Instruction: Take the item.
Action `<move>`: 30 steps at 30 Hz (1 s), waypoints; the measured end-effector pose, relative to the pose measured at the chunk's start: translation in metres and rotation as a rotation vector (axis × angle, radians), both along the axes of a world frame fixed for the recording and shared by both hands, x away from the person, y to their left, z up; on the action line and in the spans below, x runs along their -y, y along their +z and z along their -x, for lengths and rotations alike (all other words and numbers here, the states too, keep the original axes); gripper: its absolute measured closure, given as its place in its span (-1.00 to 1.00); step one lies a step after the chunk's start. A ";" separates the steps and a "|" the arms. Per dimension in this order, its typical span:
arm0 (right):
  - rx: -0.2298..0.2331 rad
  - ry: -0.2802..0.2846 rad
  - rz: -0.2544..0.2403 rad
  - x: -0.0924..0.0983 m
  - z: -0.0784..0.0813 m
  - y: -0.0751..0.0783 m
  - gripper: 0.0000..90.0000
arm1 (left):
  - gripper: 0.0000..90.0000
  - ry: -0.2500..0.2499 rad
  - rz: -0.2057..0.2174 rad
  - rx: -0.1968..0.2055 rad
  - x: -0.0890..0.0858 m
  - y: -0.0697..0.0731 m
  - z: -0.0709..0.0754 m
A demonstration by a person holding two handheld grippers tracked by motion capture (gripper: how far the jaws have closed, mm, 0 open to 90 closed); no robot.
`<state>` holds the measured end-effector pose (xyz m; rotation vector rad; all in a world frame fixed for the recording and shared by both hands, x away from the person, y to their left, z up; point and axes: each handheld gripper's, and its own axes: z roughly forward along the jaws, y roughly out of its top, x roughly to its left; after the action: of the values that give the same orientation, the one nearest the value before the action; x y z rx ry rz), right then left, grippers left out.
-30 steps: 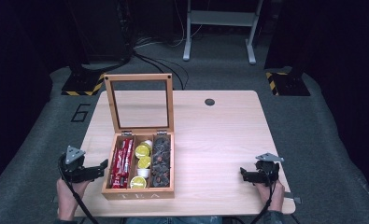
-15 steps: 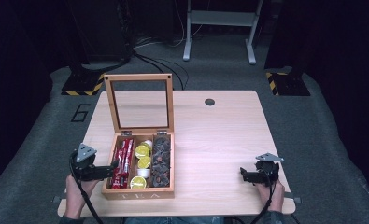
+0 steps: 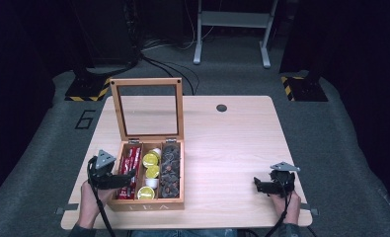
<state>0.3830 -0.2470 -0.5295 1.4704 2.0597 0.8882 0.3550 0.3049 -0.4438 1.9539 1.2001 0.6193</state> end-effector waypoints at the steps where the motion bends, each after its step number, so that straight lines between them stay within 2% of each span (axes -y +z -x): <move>1: -0.003 0.000 0.001 0.000 0.000 0.000 -0.95 | -0.57 -0.004 -0.002 -0.004 0.001 -0.001 0.000; 2: -0.003 0.000 0.001 0.000 0.000 0.000 -0.95 | -0.58 -0.004 -0.002 -0.004 0.001 -0.001 0.000; 4: -0.003 0.001 0.000 0.000 0.000 0.000 -0.95 | -0.40 -0.010 -0.006 -0.017 0.004 -0.003 0.000; 8: -0.003 0.001 0.000 0.000 0.000 0.000 -0.94 | -0.17 -0.010 -0.021 -0.033 0.005 -0.004 -0.002; 9: -0.003 0.001 0.000 0.000 0.000 0.000 -0.94 | -0.05 0.008 -0.030 -0.048 0.006 -0.006 -0.005; 14: -0.002 0.001 0.000 0.000 0.000 0.000 -0.94 | 0.13 0.031 -0.034 -0.078 0.009 -0.007 -0.011; 15: -0.002 0.001 0.000 0.000 0.000 0.000 -0.94 | 0.16 0.027 -0.045 -0.083 0.009 -0.007 -0.012; 19: -0.002 0.002 0.002 0.000 0.000 0.000 -0.94 | 0.34 0.039 -0.047 -0.080 0.013 -0.009 -0.012; 22: -0.003 0.007 0.005 0.000 0.001 0.000 -0.94 | 0.43 0.043 -0.051 -0.086 0.014 -0.010 -0.012; 30: -0.003 0.008 0.005 0.000 0.001 0.000 -0.94 | 0.51 0.050 -0.042 -0.083 0.013 -0.009 -0.011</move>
<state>0.3824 -0.2473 -0.5294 1.4629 2.0693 0.8841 0.3659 0.2914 -0.4531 2.0075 1.2998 0.5980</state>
